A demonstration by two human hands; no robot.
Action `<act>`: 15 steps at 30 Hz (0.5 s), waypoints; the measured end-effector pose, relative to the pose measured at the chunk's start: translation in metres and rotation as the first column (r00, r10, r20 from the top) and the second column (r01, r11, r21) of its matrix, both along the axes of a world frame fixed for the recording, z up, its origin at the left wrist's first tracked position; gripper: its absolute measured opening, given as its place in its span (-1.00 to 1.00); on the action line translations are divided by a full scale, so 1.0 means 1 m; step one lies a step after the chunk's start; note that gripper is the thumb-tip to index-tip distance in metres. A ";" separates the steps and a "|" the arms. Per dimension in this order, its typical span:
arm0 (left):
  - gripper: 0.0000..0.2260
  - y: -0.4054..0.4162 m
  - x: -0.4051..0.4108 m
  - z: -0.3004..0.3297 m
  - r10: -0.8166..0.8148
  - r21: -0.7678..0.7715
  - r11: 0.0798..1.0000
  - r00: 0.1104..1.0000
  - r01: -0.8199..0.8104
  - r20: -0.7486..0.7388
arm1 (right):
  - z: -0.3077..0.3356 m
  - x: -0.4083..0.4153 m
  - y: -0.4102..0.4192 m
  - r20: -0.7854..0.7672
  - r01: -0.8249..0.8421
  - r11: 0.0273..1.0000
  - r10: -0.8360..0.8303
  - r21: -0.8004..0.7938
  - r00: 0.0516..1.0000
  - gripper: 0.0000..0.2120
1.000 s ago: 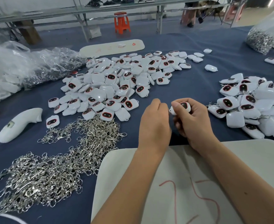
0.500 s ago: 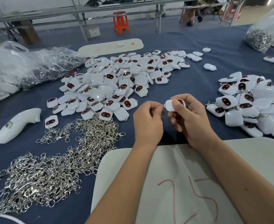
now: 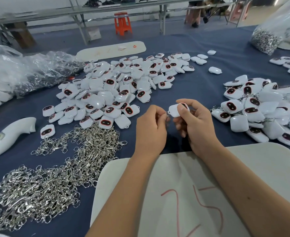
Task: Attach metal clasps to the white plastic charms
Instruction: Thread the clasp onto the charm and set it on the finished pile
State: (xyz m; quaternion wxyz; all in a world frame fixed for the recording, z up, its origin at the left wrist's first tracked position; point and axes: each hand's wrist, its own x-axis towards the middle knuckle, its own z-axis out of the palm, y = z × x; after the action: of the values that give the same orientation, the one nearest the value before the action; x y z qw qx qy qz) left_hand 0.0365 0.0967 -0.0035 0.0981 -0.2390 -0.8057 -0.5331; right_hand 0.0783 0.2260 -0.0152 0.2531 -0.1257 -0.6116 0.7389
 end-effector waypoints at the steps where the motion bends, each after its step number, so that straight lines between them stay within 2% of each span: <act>1: -0.86 0.001 0.000 0.000 -0.019 0.031 0.999 0.999 0.017 0.050 | 0.000 -0.001 0.001 0.003 0.028 0.999 -0.028 -0.027 1.000 -0.89; 5: -0.88 0.004 -0.008 0.002 -0.015 0.250 0.966 0.944 -0.072 0.329 | 0.000 -0.002 0.002 0.005 0.144 0.985 -0.144 -0.100 0.990 -0.90; 10: -0.91 0.032 -0.012 0.009 -0.062 0.299 0.949 0.873 -0.099 0.484 | 0.003 -0.002 0.006 -0.023 0.338 0.931 -0.344 -0.138 0.939 -0.83; 13: -0.91 0.069 -0.011 0.019 -0.173 0.363 0.931 0.821 -0.044 0.544 | 0.008 0.003 0.015 -0.077 0.544 0.836 -0.549 -0.076 0.832 -0.70; 15: -0.94 0.094 -0.007 0.027 -0.272 0.403 0.914 0.797 0.039 0.540 | 0.013 0.007 0.024 -0.147 0.657 0.753 -0.653 -0.025 0.743 -0.52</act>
State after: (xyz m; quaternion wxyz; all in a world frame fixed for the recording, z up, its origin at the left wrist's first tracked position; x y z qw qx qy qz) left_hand 0.0293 0.1909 0.0238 -0.1560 -0.1067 -0.6576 -0.7293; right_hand 0.0854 0.2504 -0.0017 0.5422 -0.2742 -0.5188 0.6014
